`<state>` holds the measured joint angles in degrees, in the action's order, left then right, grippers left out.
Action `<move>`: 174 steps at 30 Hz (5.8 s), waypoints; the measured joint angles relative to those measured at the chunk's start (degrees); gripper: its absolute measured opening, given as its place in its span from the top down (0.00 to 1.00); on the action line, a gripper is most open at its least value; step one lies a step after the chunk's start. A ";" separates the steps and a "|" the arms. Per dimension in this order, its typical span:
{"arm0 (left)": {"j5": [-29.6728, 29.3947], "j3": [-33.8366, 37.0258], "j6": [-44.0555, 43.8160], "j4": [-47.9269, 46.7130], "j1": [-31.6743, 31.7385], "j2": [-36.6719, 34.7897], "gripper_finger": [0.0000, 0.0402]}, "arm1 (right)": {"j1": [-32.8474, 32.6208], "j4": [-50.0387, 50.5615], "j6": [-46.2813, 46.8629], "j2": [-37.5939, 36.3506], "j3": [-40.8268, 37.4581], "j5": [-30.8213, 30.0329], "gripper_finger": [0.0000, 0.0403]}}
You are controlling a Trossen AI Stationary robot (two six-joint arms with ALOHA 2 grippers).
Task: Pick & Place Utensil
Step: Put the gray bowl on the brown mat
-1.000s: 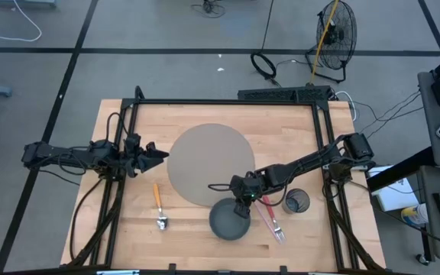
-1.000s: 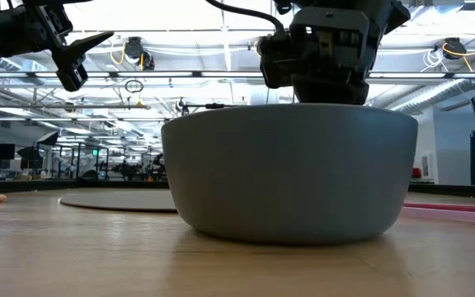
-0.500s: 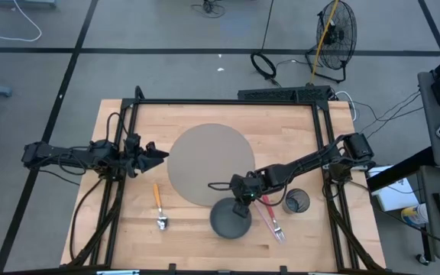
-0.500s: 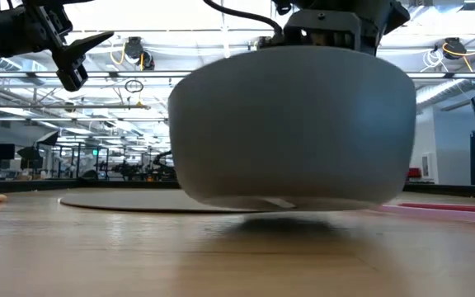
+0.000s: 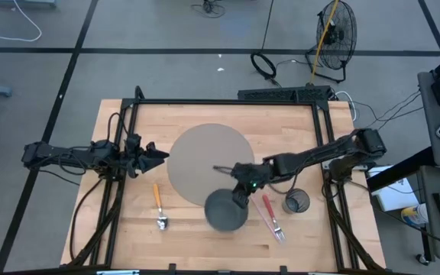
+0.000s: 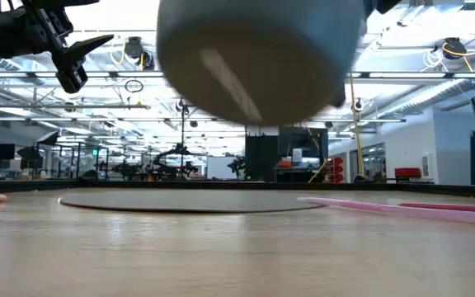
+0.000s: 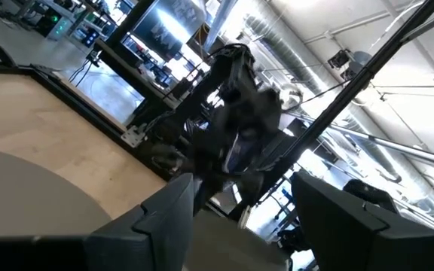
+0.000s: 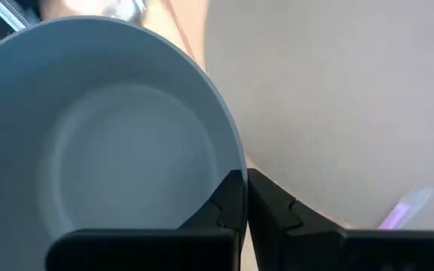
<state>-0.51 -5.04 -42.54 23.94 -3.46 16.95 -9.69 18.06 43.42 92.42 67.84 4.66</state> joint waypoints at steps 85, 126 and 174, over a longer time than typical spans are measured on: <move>-7.43 0.02 -4.72 -4.89 -0.04 0.00 0.43 | 20.50 6.34 -3.76 8.06 0.01 -11.95 0.97; -3.68 -33.35 -1.88 -31.43 7.68 44.13 0.43 | 20.50 12.74 -23.15 -28.41 0.01 -13.56 0.62; 5.05 -62.55 6.38 -54.14 16.06 87.06 0.43 | 10.71 12.94 -21.77 -45.51 -9.78 -13.41 0.62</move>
<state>4.53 -67.59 -36.17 -30.19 12.60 104.01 1.02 31.00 21.65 46.91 58.06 -8.75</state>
